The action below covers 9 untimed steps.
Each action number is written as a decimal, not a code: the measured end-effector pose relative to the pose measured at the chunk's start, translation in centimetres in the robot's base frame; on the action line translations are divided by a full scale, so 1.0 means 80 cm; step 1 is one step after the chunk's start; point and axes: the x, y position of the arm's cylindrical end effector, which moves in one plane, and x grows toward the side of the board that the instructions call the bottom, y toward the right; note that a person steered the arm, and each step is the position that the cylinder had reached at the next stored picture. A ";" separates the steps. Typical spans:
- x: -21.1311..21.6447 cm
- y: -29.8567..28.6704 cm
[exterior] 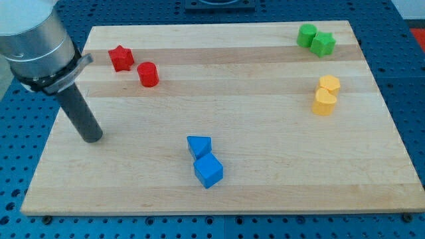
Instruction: Push the red blocks towards the center of the board
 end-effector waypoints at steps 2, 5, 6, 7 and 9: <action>-0.148 -0.030; -0.271 -0.013; -0.271 -0.013; -0.270 -0.013; -0.209 0.041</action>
